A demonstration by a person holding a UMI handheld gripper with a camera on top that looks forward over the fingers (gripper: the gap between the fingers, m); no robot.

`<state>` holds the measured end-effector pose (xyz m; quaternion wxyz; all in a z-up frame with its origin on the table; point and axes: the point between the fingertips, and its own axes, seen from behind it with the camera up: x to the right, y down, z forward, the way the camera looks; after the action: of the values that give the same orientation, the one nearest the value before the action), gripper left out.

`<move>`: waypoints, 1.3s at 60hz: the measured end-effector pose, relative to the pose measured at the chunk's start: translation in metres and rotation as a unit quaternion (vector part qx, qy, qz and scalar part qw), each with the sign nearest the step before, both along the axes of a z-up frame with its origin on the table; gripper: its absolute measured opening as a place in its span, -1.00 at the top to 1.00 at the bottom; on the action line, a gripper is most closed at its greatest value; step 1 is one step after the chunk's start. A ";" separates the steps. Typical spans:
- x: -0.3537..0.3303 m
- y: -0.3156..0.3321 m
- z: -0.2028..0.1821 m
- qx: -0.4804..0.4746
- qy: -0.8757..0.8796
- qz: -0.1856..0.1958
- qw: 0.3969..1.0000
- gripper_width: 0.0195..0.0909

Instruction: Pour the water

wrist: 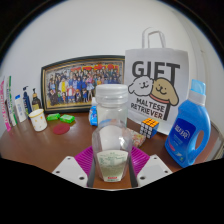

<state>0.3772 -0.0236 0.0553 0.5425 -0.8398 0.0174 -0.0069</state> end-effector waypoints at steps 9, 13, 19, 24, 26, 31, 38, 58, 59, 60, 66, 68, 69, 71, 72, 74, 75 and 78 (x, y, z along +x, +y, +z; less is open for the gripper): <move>0.001 0.004 0.009 -0.006 -0.025 0.004 1.000 0.31; -0.002 0.010 0.023 -0.003 -0.059 0.007 0.998 0.36; -0.010 0.027 0.051 0.002 -0.112 0.006 0.994 0.37; -0.022 0.047 0.081 0.007 -0.173 0.003 0.985 0.36; -0.028 0.056 0.093 0.010 -0.203 0.002 0.979 0.36; -0.047 0.079 0.121 0.010 -0.282 -0.001 0.959 0.37; -0.090 0.115 0.153 0.011 -0.400 0.007 0.916 0.36; -0.211 0.199 0.140 -0.012 -0.740 0.122 0.661 0.36; -0.215 0.200 0.137 -0.015 -0.752 0.127 0.646 0.37; -0.218 0.202 0.136 -0.017 -0.765 0.131 0.630 0.36; -0.232 0.210 0.127 -0.023 -0.829 0.151 0.537 0.36; -0.234 0.211 0.126 -0.027 -0.841 0.154 0.517 0.36; -0.234 0.212 0.124 -0.029 -0.845 0.157 0.510 0.36; -0.235 0.213 0.123 -0.033 -0.852 0.159 0.497 0.36; -0.235 0.213 0.123 -0.035 -0.856 0.160 0.490 0.37; -0.235 0.215 0.122 -0.036 -0.857 0.166 0.486 0.37; -0.236 0.215 0.121 -0.035 -0.856 0.167 0.488 0.37; -0.236 0.215 0.120 -0.037 -0.851 0.168 0.496 0.36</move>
<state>0.1412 0.1913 0.1757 0.2538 -0.4343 -0.5945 -0.6273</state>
